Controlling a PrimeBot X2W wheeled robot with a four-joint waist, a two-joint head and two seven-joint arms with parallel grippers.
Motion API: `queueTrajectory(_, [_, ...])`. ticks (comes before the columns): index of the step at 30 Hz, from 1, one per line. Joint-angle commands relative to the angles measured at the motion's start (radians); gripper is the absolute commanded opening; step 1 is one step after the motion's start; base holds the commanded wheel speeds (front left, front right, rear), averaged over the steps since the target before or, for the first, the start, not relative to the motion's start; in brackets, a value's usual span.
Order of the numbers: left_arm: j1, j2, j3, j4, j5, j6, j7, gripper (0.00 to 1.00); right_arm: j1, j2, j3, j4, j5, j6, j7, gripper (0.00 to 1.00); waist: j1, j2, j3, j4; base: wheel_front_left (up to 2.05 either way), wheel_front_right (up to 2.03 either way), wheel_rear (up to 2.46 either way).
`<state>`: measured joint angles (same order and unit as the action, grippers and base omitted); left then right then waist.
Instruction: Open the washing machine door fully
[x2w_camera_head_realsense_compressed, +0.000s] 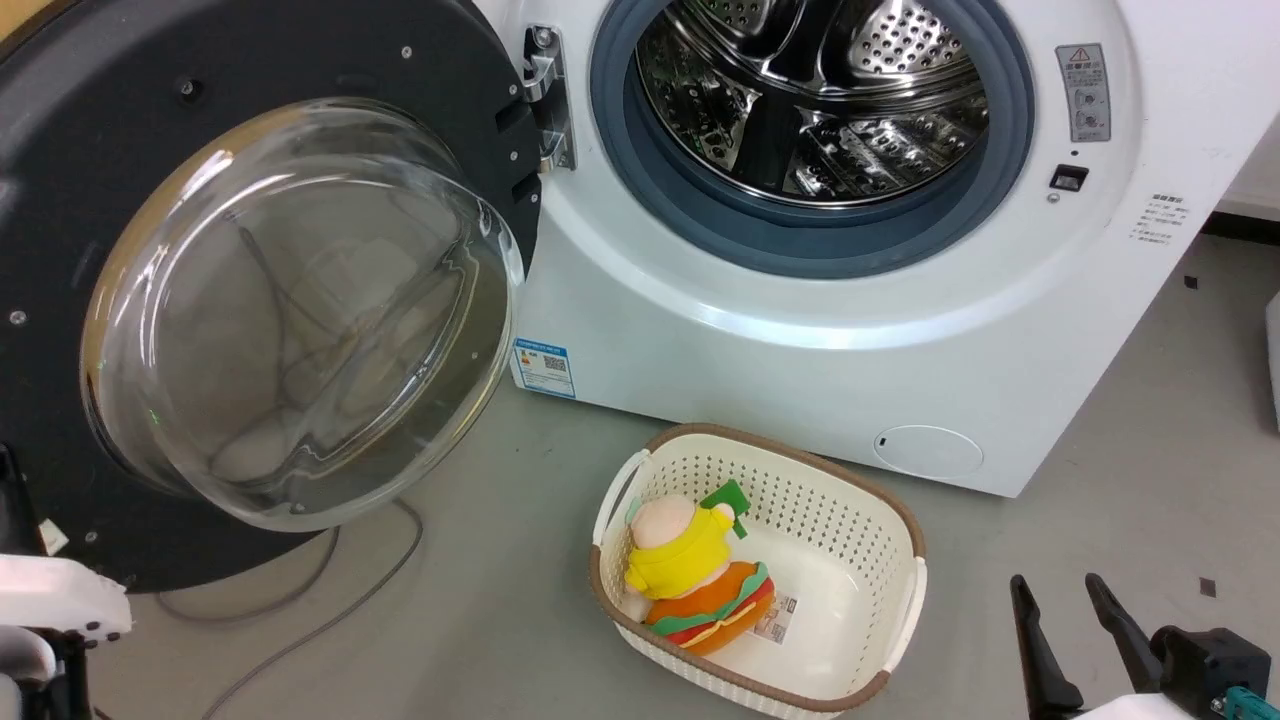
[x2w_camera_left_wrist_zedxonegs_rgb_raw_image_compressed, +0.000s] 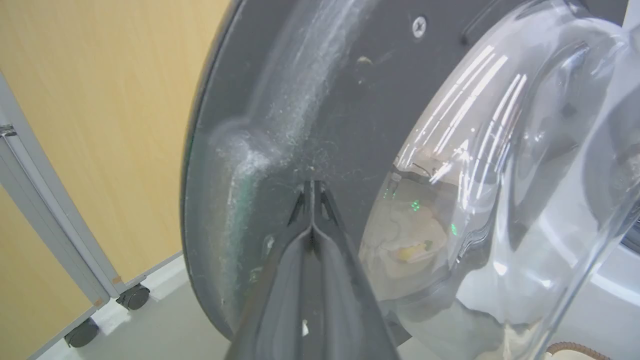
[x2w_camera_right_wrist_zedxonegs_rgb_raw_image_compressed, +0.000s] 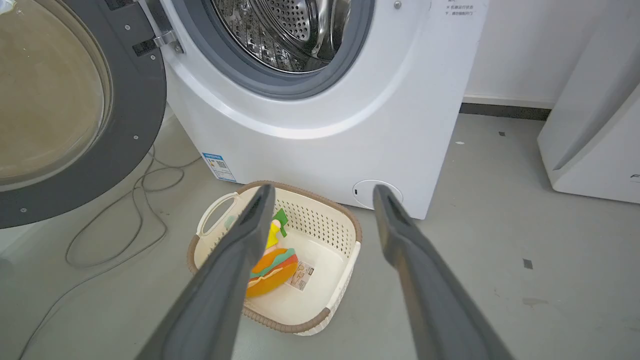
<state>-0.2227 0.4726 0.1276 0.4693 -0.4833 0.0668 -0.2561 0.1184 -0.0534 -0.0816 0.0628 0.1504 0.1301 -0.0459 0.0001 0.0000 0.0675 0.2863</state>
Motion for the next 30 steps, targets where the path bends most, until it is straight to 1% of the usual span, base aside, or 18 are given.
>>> queueTrajectory(1, [0.018, -0.016, 0.014, -0.021, 0.012, -0.005, -0.005, 0.0, -0.011, 0.003, 0.0, 0.001, 0.002, 0.001, -0.005, 1.0, -0.0001, 0.0, -0.003, -0.001, 0.0, 0.0, 0.0])
queueTrajectory(5, [0.086, -0.067, 0.039, -0.103, 0.037, -0.004, -0.006, 0.0, -0.005, 0.003, 0.002, 0.007, 0.006, 0.001, -0.012, 1.0, -0.0001, 0.0, -0.016, -0.002, 0.0, 0.0, 0.0])
queueTrajectory(8, [0.161, -0.111, 0.037, -0.166, 0.04, -0.007, -0.006, 0.0, 0.0, 0.003, 0.006, 0.015, 0.009, 0.001, -0.018, 1.0, -0.0001, 0.0, -0.029, -0.003, 0.0, 0.0, 0.0])
queueTrajectory(10, [0.209, -0.133, 0.028, -0.215, 0.049, -0.002, -0.006, 0.0, 0.002, 0.003, 0.005, 0.018, 0.012, 0.001, -0.022, 1.0, -0.0001, 0.0, -0.036, -0.001, 0.0, 0.0, 0.0])
queueTrajectory(11, [0.232, -0.144, 0.021, -0.238, 0.052, 0.001, -0.005, 0.04, 0.003, 0.003, 0.006, 0.019, 0.011, 0.001, -0.024, 1.0, -0.0001, 0.0, -0.041, 0.0, 0.0, 0.0, 0.0])
queueTrajectory(12, [0.255, -0.153, 0.015, -0.262, 0.055, 0.006, -0.003, 0.3, 0.003, 0.003, 0.007, 0.019, 0.01, 0.001, -0.026, 1.0, -0.0001, 0.0, -0.043, 0.001, 0.0, 0.0, 0.0])
queueTrajectory(13, [0.275, -0.162, 0.009, -0.287, 0.058, 0.012, 0.0, 0.68, 0.003, 0.003, 0.007, 0.019, 0.009, 0.001, -0.027, 1.0, -0.0001, 0.0, -0.045, 0.001, 0.0, 0.0, 0.0])
queueTrajectory(14, [0.294, -0.172, 0.002, -0.312, 0.059, 0.017, 0.005, 0.98, 0.003, 0.003, 0.007, 0.019, 0.008, 0.001, -0.028, 1.0, -0.0001, 0.0, -0.047, 0.002, 0.0, 0.0, 0.0])
queueTrajectory(15, [0.312, -0.179, -0.007, -0.335, 0.063, 0.02, 0.011, 1.0, 0.003, 0.003, 0.007, 0.018, 0.007, 0.001, -0.029, 1.0, -0.0001, 0.0, -0.049, 0.003, 0.0, 0.0, 0.0])
queueTrajectory(20, [0.381, -0.203, -0.058, -0.421, 0.091, 0.032, 0.037, 1.0, 0.003, 0.003, 0.015, 0.006, -0.008, 0.001, -0.027, 1.0, -0.0001, 0.0, -0.054, -0.003, 0.0, 0.0, 0.0])
queueTrajectory(24, [0.402, -0.217, -0.099, -0.461, 0.11, 0.03, 0.041, 1.0, 0.005, 0.003, 0.011, -0.009, -0.022, 0.001, -0.026, 1.0, -0.0001, 0.0, -0.059, -0.02, 0.0, 0.0, 0.0])
queueTrajectory(26, [0.402, -0.223, -0.125, -0.478, 0.123, 0.027, 0.048, 1.0, 0.007, 0.003, 0.01, -0.019, -0.032, 0.001, -0.025, 1.0, -0.0001, 0.0, -0.062, -0.033, 0.0, 0.0, 0.0])
queueTrajectory(30, [0.381, -0.225, -0.175, -0.48, 0.141, 0.006, 0.055, 1.0, 0.008, 0.003, 0.018, -0.037, -0.048, 0.001, -0.019, 1.0, -0.0001, 0.0, -0.07, -0.067, 0.0, 0.0, 0.0])
